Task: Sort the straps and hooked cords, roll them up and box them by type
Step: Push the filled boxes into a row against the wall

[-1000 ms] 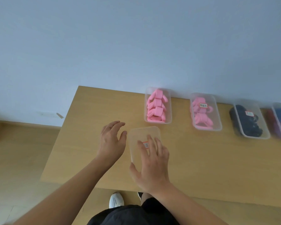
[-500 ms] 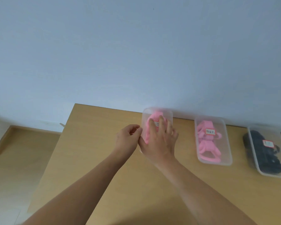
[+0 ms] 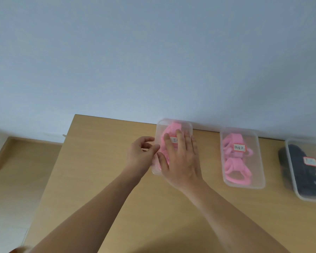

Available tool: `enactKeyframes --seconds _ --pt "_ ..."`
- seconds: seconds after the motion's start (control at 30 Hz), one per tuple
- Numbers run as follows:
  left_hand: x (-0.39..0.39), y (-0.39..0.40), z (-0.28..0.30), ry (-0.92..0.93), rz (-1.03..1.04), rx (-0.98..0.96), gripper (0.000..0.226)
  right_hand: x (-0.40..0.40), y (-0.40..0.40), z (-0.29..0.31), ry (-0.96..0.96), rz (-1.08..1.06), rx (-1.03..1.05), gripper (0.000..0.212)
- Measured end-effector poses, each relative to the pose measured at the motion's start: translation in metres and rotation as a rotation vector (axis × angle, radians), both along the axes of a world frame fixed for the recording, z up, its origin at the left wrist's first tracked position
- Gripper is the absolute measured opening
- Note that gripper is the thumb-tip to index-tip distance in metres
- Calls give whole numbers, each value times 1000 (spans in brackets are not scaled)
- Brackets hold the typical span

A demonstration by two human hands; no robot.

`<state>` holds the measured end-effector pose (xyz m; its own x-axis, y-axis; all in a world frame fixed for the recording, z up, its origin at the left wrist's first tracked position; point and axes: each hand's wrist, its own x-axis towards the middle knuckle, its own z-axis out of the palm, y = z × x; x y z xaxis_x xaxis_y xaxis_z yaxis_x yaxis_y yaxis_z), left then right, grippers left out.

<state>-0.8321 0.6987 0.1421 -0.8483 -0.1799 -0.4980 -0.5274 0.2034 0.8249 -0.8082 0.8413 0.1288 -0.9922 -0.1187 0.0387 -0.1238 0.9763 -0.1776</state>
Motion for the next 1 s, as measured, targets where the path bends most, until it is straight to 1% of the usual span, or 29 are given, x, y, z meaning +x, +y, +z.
enactKeyframes --seconds 0.07,0.13,0.2,0.3,0.37,0.47,0.57,0.8,0.9,1.0 --pt "7 3 -2 96 -35 -111 42 3 1 0 24 8 -9 56" --pt "16 6 -7 251 -124 -250 55 8 4 -3 59 26 -32 53" --pt "20 9 -16 433 -273 -392 54 10 9 -6 129 41 -79 49" --pt "15 11 -29 591 -481 -524 58 0 16 -2 244 31 -122 37" --pt "9 11 -31 593 -529 -541 64 -9 20 0 261 35 -129 30" --pt "6 7 -29 587 -535 -542 68 -12 22 -4 232 7 -102 35" --pt "3 3 -28 556 -561 -543 66 -13 22 -10 206 -12 -138 39" --pt "-3 5 -29 531 -556 -457 54 -21 24 -15 145 -2 -226 39" --pt "-2 5 -31 554 -569 -486 57 -20 22 -15 147 -12 -229 39" --pt "0 4 -32 514 -593 -516 61 -17 20 -15 136 -20 -230 43"
